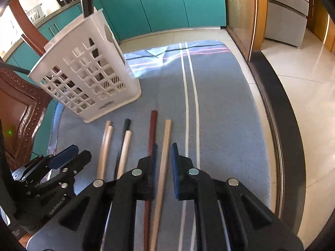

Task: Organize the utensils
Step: 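Grasp a beige chopstick with the left tool while the right tool grasps a light wooden one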

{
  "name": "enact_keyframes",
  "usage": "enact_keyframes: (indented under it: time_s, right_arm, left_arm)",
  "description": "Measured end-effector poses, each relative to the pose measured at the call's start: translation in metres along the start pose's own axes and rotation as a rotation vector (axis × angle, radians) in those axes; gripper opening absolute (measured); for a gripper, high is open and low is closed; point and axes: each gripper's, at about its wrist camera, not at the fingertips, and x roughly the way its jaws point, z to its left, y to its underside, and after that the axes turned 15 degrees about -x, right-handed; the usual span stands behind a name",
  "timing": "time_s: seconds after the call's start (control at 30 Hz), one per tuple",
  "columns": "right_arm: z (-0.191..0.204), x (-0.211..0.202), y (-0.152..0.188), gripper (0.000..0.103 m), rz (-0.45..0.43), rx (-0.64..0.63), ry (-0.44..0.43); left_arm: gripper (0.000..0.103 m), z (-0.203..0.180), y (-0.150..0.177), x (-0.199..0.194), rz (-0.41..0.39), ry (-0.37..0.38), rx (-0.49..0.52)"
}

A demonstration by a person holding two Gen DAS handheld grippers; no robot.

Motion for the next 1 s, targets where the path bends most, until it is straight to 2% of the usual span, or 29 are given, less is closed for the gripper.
enact_keyframes:
  time_s: [0.07,0.17,0.2,0.27,0.4,0.63,0.8,1.0]
  right_arm:
    - [0.001,0.001,0.001,0.014,0.007,-0.005,0.003]
    - [0.002,0.001,0.001,0.020,0.010,-0.007,0.005]
    - [0.002,0.001,0.001,0.020,0.010,-0.007,0.006]
    - [0.002,0.001,0.001,0.021,0.011,-0.007,0.006]
    - [0.002,0.002,0.001,0.021,0.015,-0.007,0.009]
    - [0.003,0.004,0.001,0.021,0.018,-0.010,0.013]
    - [0.004,0.007,0.001,0.022,0.026,-0.014,0.021]
    - [0.006,0.013,0.001,0.022,0.041,-0.025,0.044]
  left_arm:
    - [0.033,-0.002,0.003,0.011,0.042,0.014,-0.007]
    - [0.033,-0.009,0.008,0.017,0.008,-0.019,0.031]
    - [0.030,-0.009,0.009,0.018,0.003,-0.020,0.025]
    - [0.016,-0.008,0.009,0.021,-0.004,-0.034,0.023]
    - [0.013,0.003,0.007,0.019,-0.013,-0.023,-0.019]
    - [0.013,0.015,-0.008,-0.012,-0.057,0.053,-0.086]
    - [0.017,0.035,-0.012,-0.010,-0.047,0.021,-0.137]
    - [0.025,0.040,-0.010,0.001,-0.018,-0.050,-0.136]
